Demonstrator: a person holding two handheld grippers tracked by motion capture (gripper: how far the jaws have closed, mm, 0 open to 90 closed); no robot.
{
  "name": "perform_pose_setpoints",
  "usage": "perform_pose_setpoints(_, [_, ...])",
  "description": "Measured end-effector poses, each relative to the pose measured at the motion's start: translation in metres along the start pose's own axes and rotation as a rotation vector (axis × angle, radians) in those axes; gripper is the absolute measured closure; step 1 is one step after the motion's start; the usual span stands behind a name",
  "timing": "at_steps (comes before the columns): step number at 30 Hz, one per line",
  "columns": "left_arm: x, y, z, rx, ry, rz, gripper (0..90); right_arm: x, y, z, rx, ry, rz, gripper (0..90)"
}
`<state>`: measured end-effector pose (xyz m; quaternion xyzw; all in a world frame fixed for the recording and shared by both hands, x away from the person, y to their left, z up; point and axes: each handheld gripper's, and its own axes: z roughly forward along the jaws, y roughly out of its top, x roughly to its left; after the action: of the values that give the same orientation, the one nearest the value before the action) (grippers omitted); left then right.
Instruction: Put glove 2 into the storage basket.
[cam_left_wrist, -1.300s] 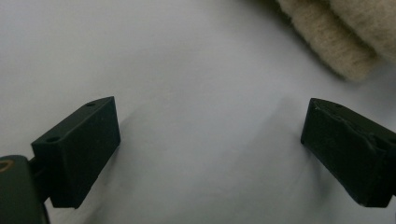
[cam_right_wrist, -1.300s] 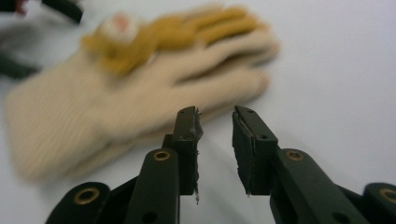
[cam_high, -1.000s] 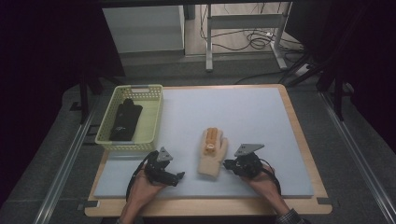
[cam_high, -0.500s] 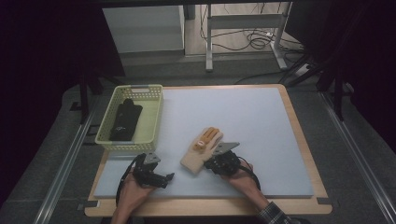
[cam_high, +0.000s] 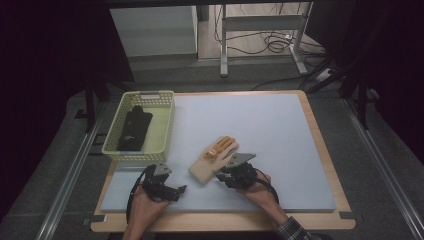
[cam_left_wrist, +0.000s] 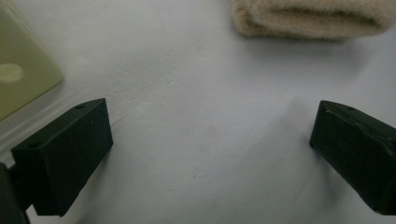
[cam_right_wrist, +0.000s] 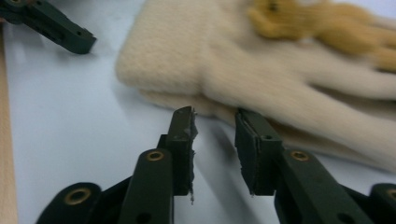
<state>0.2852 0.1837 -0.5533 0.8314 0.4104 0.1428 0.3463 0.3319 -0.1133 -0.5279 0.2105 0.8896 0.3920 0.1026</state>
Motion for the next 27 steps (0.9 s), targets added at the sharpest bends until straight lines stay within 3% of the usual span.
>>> perform_pose_setpoints(6, [0.0, 0.0, 0.0, -0.002, 0.0, -0.001, 0.0, -0.022, -0.011, -0.03, -0.016, -0.067, 0.057, 56.8])
perform_pose_setpoints(14, [0.0, 0.0, 0.0, -0.003, -0.001, -0.001, 0.0, -0.038, -0.028, -0.056, -0.015, -0.131, 0.101, 49.3])
perform_pose_setpoints(27, [0.0, 0.0, 0.0, -0.003, 0.0, -0.001, 0.0, -0.058, -0.052, -0.085, -0.019, -0.207, 0.172, 32.9])
